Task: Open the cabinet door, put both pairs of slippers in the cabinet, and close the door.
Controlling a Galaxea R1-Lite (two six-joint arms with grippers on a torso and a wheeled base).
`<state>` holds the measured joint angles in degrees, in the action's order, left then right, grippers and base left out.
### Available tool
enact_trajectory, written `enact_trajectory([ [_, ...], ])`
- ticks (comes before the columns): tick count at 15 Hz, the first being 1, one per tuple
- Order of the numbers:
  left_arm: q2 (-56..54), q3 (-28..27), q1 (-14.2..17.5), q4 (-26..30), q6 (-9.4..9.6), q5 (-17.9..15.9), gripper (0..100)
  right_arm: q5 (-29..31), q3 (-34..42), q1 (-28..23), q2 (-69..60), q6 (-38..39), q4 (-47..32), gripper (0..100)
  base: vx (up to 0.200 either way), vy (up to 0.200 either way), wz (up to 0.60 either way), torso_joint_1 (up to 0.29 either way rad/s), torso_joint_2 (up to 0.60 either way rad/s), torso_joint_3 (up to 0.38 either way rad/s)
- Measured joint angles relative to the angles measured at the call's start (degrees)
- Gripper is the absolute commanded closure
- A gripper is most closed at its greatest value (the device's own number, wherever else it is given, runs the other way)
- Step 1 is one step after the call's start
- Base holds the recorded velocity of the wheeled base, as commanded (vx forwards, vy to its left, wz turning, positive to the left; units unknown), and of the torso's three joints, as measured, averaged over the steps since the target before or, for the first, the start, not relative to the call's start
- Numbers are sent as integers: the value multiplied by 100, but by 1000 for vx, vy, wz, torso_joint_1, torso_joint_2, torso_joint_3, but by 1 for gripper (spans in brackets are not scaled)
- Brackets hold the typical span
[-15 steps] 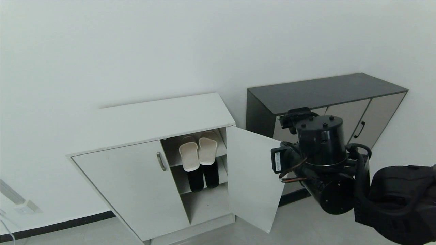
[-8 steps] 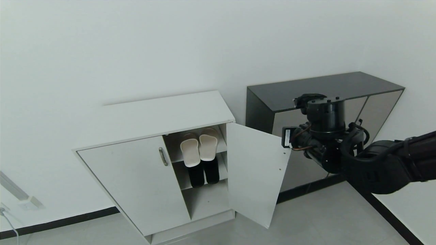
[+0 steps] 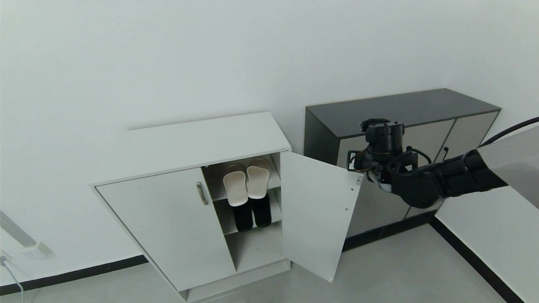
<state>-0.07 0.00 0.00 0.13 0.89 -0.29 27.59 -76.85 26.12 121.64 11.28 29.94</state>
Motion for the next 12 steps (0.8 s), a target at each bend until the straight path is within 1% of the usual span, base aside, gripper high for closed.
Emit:
enact_trajectory([
  [3,0,0,0,5,-2,2,100,0,-167,-90,345,0,0,100,0,0,0,0,0,0],
  [12,0,0,0,2,0,2,100,-123,-178,-118,636,7,-121,100,0,0,0,0,0,0],
])
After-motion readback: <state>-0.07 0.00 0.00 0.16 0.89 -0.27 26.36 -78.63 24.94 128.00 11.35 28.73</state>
